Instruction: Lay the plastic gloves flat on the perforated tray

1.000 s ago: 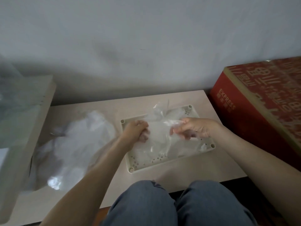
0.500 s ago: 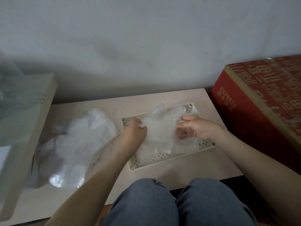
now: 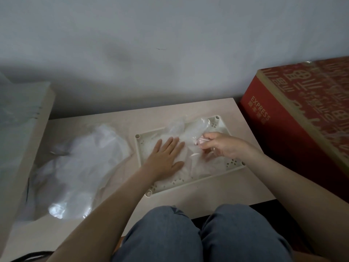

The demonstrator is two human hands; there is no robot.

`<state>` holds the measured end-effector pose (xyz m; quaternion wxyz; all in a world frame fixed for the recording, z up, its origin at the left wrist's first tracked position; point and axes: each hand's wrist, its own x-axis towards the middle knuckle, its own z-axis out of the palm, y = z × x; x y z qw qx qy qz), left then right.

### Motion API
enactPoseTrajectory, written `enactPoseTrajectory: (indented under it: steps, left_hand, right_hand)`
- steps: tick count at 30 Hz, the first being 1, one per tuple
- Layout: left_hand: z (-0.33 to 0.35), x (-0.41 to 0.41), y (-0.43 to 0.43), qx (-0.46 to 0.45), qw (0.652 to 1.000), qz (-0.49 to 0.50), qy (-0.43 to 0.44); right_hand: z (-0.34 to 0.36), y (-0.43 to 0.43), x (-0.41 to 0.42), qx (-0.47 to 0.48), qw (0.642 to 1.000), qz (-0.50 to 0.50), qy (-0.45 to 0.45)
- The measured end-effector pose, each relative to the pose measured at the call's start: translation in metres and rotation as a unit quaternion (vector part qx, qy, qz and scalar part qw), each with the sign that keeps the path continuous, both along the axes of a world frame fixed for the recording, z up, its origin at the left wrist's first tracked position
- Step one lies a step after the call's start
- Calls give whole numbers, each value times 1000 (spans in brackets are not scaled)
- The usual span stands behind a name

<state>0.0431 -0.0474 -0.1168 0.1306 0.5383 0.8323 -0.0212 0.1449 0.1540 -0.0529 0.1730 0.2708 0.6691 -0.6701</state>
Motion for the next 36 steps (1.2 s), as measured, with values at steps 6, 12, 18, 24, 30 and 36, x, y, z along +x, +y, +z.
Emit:
enactPoseTrajectory:
  steps: [6, 12, 18, 24, 30, 36]
  left_hand:
    - [-7, -2, 2, 2, 1000, 22, 10]
    - [-7, -1, 3, 9, 1000, 22, 14]
    - [-7, -1, 4, 12, 1000, 27, 7]
    - [-7, 0, 4, 9, 1000, 24, 15]
    - [-6, 0, 2, 2, 1000, 28, 14]
    - [-8, 0, 3, 10, 999, 32, 16]
  right_hand:
    - [12, 15, 3, -2, 1000, 8, -10]
    - [15, 23, -3, -47, 999, -1, 7]
    - [11, 12, -19, -56, 998, -18, -17]
    - [12, 6, -33, 37, 999, -22, -9]
    - [2, 5, -37, 125, 987, -73, 67]
    - [-4, 14, -28, 147, 977, -143, 63]
